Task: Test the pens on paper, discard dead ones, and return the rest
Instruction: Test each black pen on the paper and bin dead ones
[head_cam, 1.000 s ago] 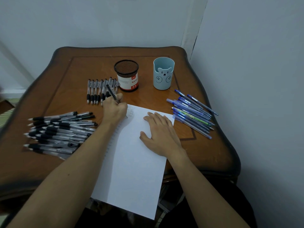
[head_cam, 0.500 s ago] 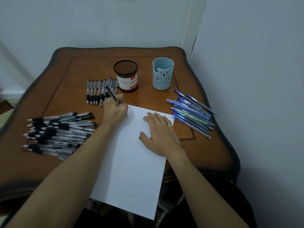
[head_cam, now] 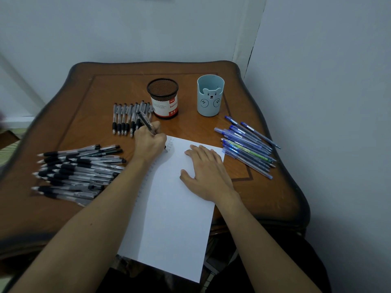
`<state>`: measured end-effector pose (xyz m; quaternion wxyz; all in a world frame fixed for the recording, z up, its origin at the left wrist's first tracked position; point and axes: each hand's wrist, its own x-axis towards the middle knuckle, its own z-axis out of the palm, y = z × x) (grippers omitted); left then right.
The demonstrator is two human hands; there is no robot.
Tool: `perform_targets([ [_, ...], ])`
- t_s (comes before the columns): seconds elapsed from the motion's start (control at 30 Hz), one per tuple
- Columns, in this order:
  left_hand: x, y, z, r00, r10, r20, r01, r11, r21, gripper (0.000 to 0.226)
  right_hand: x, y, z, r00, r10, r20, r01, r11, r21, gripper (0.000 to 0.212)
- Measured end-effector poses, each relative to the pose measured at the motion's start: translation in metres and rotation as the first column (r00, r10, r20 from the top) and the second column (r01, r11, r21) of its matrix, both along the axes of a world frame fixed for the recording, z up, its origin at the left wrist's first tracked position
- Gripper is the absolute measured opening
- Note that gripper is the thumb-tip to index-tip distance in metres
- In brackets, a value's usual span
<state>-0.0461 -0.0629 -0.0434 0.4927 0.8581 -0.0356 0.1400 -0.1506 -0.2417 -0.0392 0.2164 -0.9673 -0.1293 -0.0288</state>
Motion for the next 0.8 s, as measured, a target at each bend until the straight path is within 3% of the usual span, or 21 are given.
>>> perform_targets([
  [0.5, -0.002, -0.002, 0.005, 0.999, 0.002, -0.052, -0.005, 0.998, -0.058, 0.028, 0.0, 0.0, 0.001, 1.0, 0.0, -0.002, 0.0, 1.0, -0.002, 0.057],
  [0.8, -0.005, 0.0, 0.012, 0.974, 0.13, -0.187, -0.202, 0.874, -0.442, 0.026, -0.001, 0.001, 0.003, 1.0, -0.007, -0.012, 0.007, 1.0, -0.005, 0.057],
])
